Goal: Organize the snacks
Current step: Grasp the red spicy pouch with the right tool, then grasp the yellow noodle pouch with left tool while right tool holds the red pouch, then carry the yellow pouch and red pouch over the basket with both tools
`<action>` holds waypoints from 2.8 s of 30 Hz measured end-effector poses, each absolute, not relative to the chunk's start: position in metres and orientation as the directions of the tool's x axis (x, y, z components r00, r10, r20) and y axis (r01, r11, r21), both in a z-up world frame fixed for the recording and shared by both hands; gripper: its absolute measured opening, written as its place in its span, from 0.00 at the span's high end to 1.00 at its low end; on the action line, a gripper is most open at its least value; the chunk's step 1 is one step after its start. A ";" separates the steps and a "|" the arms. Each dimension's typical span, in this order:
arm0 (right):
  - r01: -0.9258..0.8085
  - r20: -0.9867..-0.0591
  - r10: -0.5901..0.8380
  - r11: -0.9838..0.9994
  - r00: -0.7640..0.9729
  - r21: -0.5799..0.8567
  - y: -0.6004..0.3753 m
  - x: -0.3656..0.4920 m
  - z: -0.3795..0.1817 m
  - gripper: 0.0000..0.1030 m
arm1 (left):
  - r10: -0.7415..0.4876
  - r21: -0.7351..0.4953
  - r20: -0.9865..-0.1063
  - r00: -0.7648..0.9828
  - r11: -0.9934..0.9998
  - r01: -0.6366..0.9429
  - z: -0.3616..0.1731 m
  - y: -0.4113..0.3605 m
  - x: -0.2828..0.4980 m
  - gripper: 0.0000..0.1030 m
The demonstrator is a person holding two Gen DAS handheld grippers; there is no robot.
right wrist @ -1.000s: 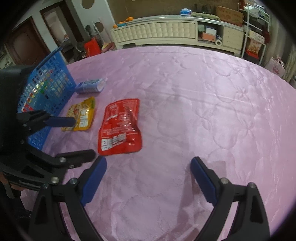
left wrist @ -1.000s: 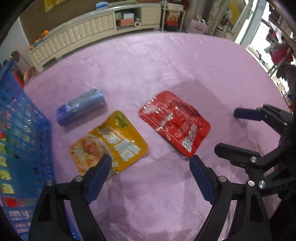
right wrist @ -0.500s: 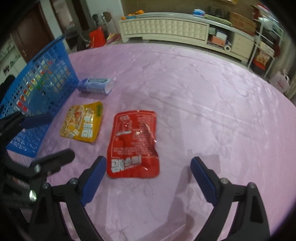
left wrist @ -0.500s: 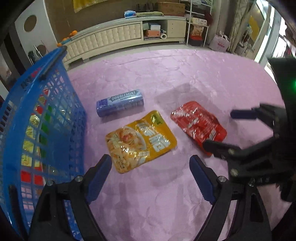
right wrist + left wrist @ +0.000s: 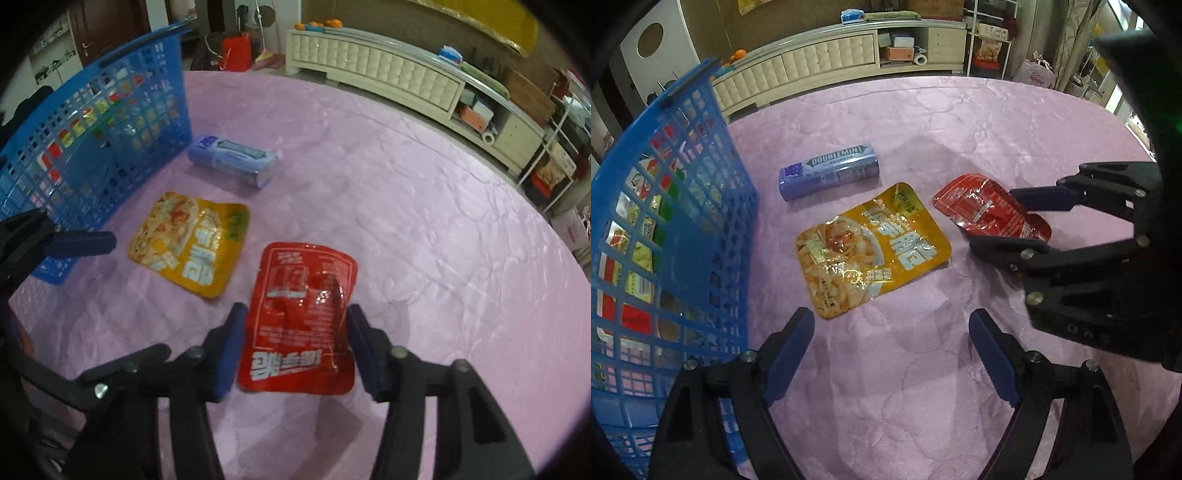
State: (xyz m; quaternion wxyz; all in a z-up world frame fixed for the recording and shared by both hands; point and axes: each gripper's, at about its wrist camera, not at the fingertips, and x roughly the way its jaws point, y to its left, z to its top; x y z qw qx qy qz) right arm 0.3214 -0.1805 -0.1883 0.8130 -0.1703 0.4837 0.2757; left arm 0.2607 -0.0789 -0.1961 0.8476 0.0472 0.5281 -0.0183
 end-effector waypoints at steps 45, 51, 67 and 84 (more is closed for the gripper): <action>-0.483 -0.804 0.463 0.837 0.373 0.258 -0.239 0.324 -0.163 0.70 | 0.028 0.003 -0.966 0.256 0.995 -0.097 -0.210 -0.088 0.389 0.31; -0.488 -0.797 0.482 0.827 0.363 0.278 -0.243 0.323 -0.163 0.70 | 0.025 0.007 -0.965 0.260 0.997 -0.072 -0.206 -0.096 0.380 0.58; -0.493 -0.786 0.503 0.817 0.358 0.298 -0.247 0.316 -0.160 0.70 | -0.101 -0.135 -0.952 0.290 0.986 -0.100 -0.202 -0.083 0.345 1.00; -0.460 -0.801 0.466 0.844 0.377 0.275 -0.240 0.283 -0.135 0.70 | -0.186 -0.195 -0.873 0.451 0.980 0.026 -0.119 -0.073 0.277 1.00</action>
